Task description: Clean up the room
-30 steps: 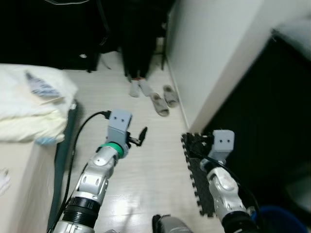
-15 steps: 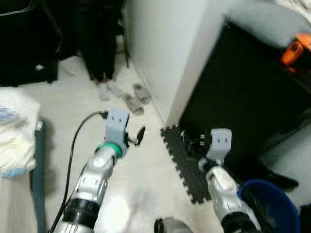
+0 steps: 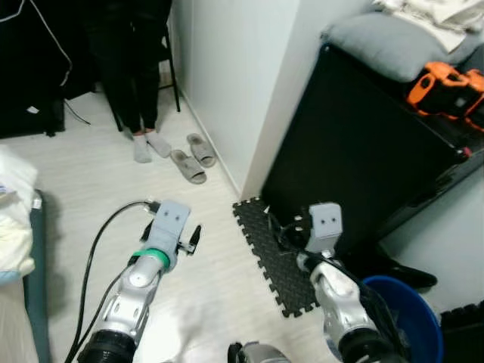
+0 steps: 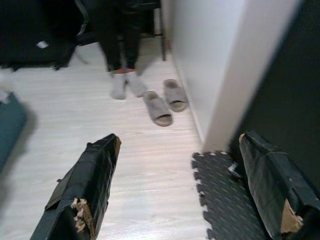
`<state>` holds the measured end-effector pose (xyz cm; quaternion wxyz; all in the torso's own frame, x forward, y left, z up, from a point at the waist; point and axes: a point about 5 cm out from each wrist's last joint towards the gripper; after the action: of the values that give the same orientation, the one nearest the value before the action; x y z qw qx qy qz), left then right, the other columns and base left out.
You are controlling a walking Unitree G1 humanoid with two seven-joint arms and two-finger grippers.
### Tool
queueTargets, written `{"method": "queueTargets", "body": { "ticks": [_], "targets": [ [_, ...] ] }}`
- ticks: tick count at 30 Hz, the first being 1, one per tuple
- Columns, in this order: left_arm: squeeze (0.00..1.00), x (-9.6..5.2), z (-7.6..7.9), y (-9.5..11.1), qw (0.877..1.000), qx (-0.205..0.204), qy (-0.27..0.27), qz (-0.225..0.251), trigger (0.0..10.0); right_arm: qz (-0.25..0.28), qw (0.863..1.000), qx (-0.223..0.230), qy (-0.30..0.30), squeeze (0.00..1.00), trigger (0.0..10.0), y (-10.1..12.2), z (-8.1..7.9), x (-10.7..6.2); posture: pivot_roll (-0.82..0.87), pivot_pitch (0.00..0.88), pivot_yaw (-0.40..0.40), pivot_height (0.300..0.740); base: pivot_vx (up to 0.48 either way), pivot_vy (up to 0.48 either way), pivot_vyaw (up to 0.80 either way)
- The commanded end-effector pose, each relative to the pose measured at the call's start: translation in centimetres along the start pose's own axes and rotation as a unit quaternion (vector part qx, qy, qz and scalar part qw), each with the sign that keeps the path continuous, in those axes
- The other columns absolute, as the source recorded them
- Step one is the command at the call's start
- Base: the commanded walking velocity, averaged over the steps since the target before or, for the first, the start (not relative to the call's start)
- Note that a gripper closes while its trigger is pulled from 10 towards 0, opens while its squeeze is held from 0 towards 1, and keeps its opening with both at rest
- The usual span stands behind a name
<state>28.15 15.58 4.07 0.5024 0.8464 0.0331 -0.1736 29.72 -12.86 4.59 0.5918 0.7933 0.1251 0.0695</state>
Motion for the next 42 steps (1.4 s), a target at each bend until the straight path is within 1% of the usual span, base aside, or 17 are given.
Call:
{"method": "queueTargets", "body": {
  "ticks": [1, 3, 4, 6, 8, 12, 14, 15, 16, 18, 19, 20, 21, 25, 31, 34, 42],
  "targets": [
    [0.0, -0.3, 0.8, -0.9, 1.0, -0.009, -0.009, -0.015, 10.0, -0.04, 0.999, 0.007, -0.003, 0.0, 10.0, -1.5, 0.1, -0.5, 0.1, 0.006, -0.077, 0.724, 0.0, 0.0, 0.0],
    [0.0, -0.3, 0.9, -1.4, 1.0, -0.005, -0.013, -0.021, 10.0, -0.049, 0.999, 0.009, -0.005, 0.0, 10.0, -1.9, 0.2, -0.6, 0.1, 0.006, -0.077, 0.724, 0.0, 0.0, 0.0],
    [0.0, -0.3, 1.1, -1.9, 0.999, 0.012, -0.023, -0.025, 10.0, -0.06, 0.998, 0.008, -0.013, 0.0, 10.0, -2.4, 0.3, -0.9, 0.09, 0.0, -0.065, 0.724, 0.0, 0.0, 0.0],
    [0.0, -0.3, 1.1, -1.9, 0.999, 0.012, -0.023, -0.025, 10.0, -0.06, 0.998, 0.008, -0.013, 0.0, 10.0, -2.4, 0.3, -0.9, 0.09, 0.0, -0.065, 0.724, 0.0, 0.0, 0.0],
    [0.0, -0.2, 1.4, -2.8, 0.998, 0.034, -0.042, -0.03, 10.0, -0.071, 0.997, 0.005, -0.028, 0.0, 10.0, -3.0, 0.8, -1.4, 0.07, 0.0, -0.056, 0.724, 0.0, 0.0, 0.0],
    [0.0, 0.1, 2.1, -3.3, 0.997, 0.037, -0.06, -0.035, 10.0, -0.08, 0.996, 0.0, -0.039, 0.0, 10.0, -3.2, 1.5, -1.7, 0.04, 0.0, -0.048, 0.724, 0.0, 0.0, 0.0],
    [0.0, 0.1, 2.1, -3.3, 0.997, 0.037, -0.06, -0.035, 10.0, -0.08, 0.996, 0.0, -0.039, 0.0, 10.0, -3.2, 1.5, -1.7, 0.04, 0.0, -0.048, 0.724, 0.0, 0.0, 0.0],
    [0.0, 0.2, 2.3, -3.2, 0.997, 0.035, -0.06, -0.036, 10.0, -0.081, 0.996, -0.002, -0.039, 0.0, 10.0, -3.2, 1.6, -1.8, 0.04, 0.0, -0.048, 0.724, 0.0, 0.0, 0.0],
    [0.0, 0.4, 2.7, -2.7, 0.996, 0.04, -0.071, -0.024, 10.0, -0.086, 0.995, -0.007, -0.041, 0.0, 10.0, -3.4, 1.9, -2.0, 0.03, 0.0, -0.017, 0.724, 0.0, 0.0, 0.0],
    [0.0, 0.4, 2.7, -2.7, 0.996, 0.04, -0.071, -0.024, 10.0, -0.086, 0.995, -0.007, -0.041, 0.0, 10.0, -3.4, 1.9, -2.0, 0.03, 0.0, -0.017, 0.724, 0.0, 0.0, 0.0],
    [0.0, 0.6, 2.8, -2.3, 0.995, 0.047, -0.081, -0.014, 10.0, -0.086, 0.995, -0.006, -0.051, 0.0, 10.0, -3.5, 2.1, -2.2, 0.03, 0.0, 0.007, 0.724, 0.0, 0.0, 0.0],
    [0.0, 0.6, 2.8, -2.3, 0.995, 0.047, -0.081, -0.014, 10.0, -0.086, 0.995, -0.006, -0.051, 0.0, 10.0, -3.5, 2.1, -2.2, 0.03, 0.0, 0.007, 0.724, 0.0, 0.0, 0.0],
    [0.0, 0.9, 2.6, -1.5, 0.993, 0.065, -0.1, 0.004, 10.0, -0.073, 0.994, 0.004, -0.076, 0.0, 10.0, -3.6, 2.3, -2.4, 0.02, 0.0, 0.056, 0.724, 0.0, 0.0, 0.0],
    [0.0, 1.0, 2.2, -1.2, 0.991, 0.076, -0.11, 0.012, 10.0, -0.062, 0.994, 0.014, -0.091, 0.0, 10.0, -3.7, 2.2, -2.4, 0.01, 0.0, 0.088, 0.724, 0.0, 0.0, 0.0],
    [0.0, 1.3, 1.6, -1.1, 0.99, 0.086, -0.112, 0.021, 10.0, -0.062, 0.993, 0.015, -0.095, 0.0, 10.0, -4.3, 1.5, -2.7, 0.01, 0.0, 0.091, 0.724, 0.0, 0.0, 0.0],
    [0.0, 1.5, 1.2, -0.9, 0.992, 0.083, -0.092, 0.027, 10.0, -0.065, 0.995, 0.01, -0.08, 0.0, 10.0, -4.3, 1.2, -2.6, 0.03, 0.0, 0.069, 0.724, 0.0, 0.0, 0.0],
    [0.0, 1.7, 1.0, -0.1, 0.994, 0.064, -0.075, 0.044, 10.0, -0.051, 0.997, 0.003, -0.062, 0.0, 10.0, -3.4, 0.9, -1.8, 0.03, 0.0, 0.048, 0.724, 0.0, 0.0, 0.0]
  ]
}}
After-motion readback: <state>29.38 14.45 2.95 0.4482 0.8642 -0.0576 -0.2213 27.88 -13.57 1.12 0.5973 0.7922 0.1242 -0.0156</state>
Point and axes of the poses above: a point about 5 cm out from each wrist's last joint towards the gripper, its own x axis pointing out of the wrist towards the gripper, its own y axis along the axis of the wrist's last joint, z = x × y, and after that the axes turned 14 degrees about x, right-handed
